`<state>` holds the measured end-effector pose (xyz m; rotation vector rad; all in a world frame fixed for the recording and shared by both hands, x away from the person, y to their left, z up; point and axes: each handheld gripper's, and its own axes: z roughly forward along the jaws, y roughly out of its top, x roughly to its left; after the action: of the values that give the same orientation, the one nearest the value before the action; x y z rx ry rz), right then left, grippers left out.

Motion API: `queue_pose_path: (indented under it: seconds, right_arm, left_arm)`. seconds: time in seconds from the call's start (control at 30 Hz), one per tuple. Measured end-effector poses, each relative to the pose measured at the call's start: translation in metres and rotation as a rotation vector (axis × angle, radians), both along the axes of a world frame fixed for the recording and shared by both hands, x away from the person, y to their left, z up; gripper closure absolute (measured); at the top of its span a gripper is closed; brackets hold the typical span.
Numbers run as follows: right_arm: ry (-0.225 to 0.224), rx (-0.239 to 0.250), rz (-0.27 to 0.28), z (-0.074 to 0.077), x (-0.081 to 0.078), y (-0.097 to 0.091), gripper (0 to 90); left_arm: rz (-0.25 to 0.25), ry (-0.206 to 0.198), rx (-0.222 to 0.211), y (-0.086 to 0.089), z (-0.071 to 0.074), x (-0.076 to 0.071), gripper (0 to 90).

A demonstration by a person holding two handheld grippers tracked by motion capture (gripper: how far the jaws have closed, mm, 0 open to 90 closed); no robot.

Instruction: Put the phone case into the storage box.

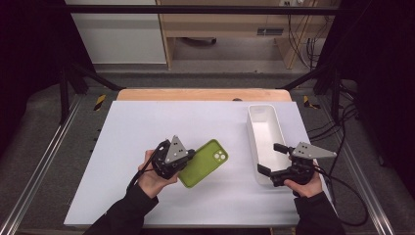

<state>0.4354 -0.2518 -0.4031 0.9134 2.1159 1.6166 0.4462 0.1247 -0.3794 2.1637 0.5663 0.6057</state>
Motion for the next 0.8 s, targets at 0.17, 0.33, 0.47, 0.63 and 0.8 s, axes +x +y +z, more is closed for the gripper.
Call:
queue_pose_path:
  seconds: [0.17,0.33,0.47,0.63,0.8]
  right_arm:
    - [0.012,-0.007,0.010,0.001,0.000,0.007,0.5]
    - [0.026,-0.004,0.017,0.002,0.000,0.014,0.5]
    - [0.033,-0.005,0.027,0.003,0.000,0.020,0.5]
    - [0.044,-0.013,0.032,0.004,-0.001,0.025,0.6]
    - [0.053,-0.011,0.036,0.005,0.000,0.028,0.6]
  left_arm:
    - [-0.007,-0.005,0.006,-0.003,-0.001,-0.002,88.1]
    - [-0.018,-0.012,0.016,-0.006,-0.001,-0.005,88.1]
    - [-0.024,-0.019,0.024,-0.009,-0.001,-0.007,88.1]
    - [-0.037,-0.025,0.030,-0.012,-0.001,-0.010,88.1]
    - [-0.046,-0.033,0.035,-0.015,0.000,-0.012,88.2]
